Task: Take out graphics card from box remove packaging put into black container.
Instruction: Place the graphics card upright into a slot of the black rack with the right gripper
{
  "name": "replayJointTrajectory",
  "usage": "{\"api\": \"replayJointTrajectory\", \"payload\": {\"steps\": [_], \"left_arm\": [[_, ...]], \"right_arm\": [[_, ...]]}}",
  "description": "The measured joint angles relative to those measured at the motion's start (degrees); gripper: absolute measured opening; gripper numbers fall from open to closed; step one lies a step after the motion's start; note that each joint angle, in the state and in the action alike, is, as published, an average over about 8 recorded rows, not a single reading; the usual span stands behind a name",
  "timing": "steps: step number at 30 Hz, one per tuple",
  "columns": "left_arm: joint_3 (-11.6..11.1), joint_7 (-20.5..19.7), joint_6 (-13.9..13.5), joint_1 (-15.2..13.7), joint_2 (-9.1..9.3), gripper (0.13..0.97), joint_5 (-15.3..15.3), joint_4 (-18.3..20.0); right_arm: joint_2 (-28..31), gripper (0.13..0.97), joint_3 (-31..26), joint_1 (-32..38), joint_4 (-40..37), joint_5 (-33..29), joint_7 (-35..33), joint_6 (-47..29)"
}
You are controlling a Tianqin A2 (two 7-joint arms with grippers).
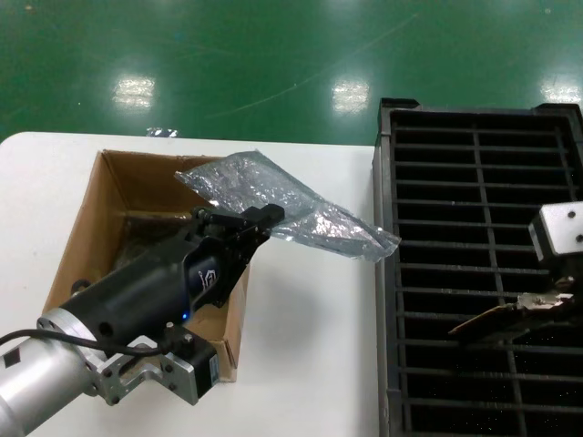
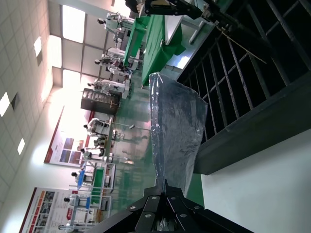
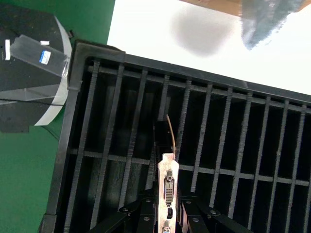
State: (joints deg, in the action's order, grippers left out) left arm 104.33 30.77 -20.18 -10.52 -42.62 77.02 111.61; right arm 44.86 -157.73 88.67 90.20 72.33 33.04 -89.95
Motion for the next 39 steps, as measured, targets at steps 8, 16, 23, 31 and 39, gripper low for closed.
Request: {"api": "replayJointTrajectory", "payload": {"steps": [8, 16, 23, 31, 39], "left_arm": [[0.0, 0.0, 0.0, 0.0, 0.0, 0.139, 0.0, 0.0], [0.0, 0.0, 0.0, 0.0, 0.0, 0.139, 0.0, 0.0], [0.0, 0.0, 0.0, 0.0, 0.0, 0.139, 0.0, 0.0], [0.0, 0.0, 0.0, 0.0, 0.0, 0.139, 0.0, 0.0], [0.0, 0.0, 0.0, 0.0, 0.0, 0.139, 0.0, 0.0]], "right_arm": [[-0.3, 0.191, 0.0, -0.8, 1.2, -0.5, -0.6, 0.0], [-0.7, 0.191, 0.0, 1.1, 2.1, -0.8, -0.1, 0.0], [0.3, 0.191, 0.0, 2.2, 5.0, 0.9, 0.7, 0.0], [2.3, 0.191, 0.0, 0.3, 7.2, 1.5, 0.6, 0.0], [2.2, 0.191, 0.0, -0.6, 6.0, 0.4, -0.1, 0.0]]}}
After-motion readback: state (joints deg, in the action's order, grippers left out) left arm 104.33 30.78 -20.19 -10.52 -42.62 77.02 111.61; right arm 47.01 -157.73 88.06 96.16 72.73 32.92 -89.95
